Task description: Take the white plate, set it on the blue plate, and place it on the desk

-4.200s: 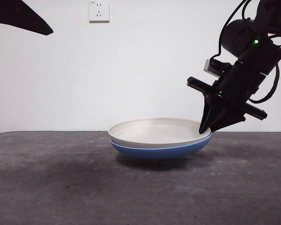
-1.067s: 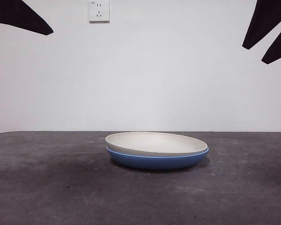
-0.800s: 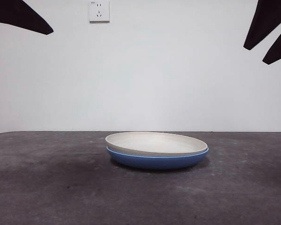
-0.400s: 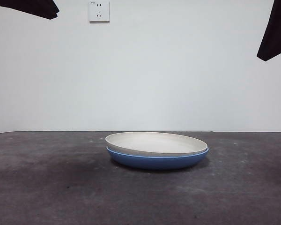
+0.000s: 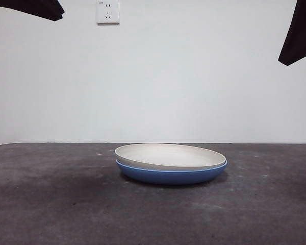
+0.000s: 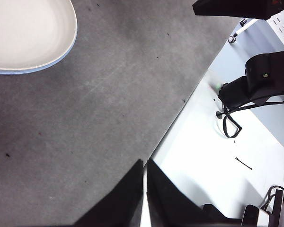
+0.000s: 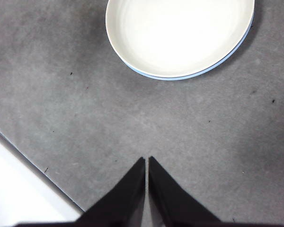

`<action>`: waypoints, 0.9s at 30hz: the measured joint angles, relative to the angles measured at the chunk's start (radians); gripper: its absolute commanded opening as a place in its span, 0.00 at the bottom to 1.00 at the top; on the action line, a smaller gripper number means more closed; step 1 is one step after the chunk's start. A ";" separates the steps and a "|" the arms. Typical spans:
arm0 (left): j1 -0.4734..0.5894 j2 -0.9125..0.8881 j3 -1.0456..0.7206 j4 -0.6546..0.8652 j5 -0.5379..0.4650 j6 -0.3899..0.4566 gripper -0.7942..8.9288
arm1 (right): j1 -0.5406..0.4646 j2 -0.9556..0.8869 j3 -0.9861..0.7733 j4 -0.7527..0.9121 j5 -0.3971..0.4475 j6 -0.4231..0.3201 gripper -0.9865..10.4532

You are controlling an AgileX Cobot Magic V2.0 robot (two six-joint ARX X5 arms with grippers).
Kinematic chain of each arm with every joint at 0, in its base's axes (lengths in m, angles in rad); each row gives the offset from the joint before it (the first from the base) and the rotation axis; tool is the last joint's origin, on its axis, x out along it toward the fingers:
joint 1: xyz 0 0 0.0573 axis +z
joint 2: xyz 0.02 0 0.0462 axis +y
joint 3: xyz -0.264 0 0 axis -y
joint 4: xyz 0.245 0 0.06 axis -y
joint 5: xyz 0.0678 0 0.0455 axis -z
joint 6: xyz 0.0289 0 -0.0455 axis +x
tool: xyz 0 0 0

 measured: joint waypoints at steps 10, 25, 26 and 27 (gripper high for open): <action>0.002 -0.006 0.000 0.008 -0.005 0.003 0.09 | 0.000 0.000 0.000 0.000 0.000 0.000 0.09; 0.406 -0.358 -0.132 0.741 -0.200 0.135 0.10 | 0.000 0.000 0.000 0.000 0.000 0.000 0.09; 0.425 -0.382 -0.158 0.759 -0.233 0.136 0.09 | 0.000 0.000 0.000 0.000 0.000 0.000 0.09; 0.443 -0.409 -0.187 0.772 -0.269 0.137 0.10 | 0.000 0.000 0.000 0.000 0.000 0.000 0.09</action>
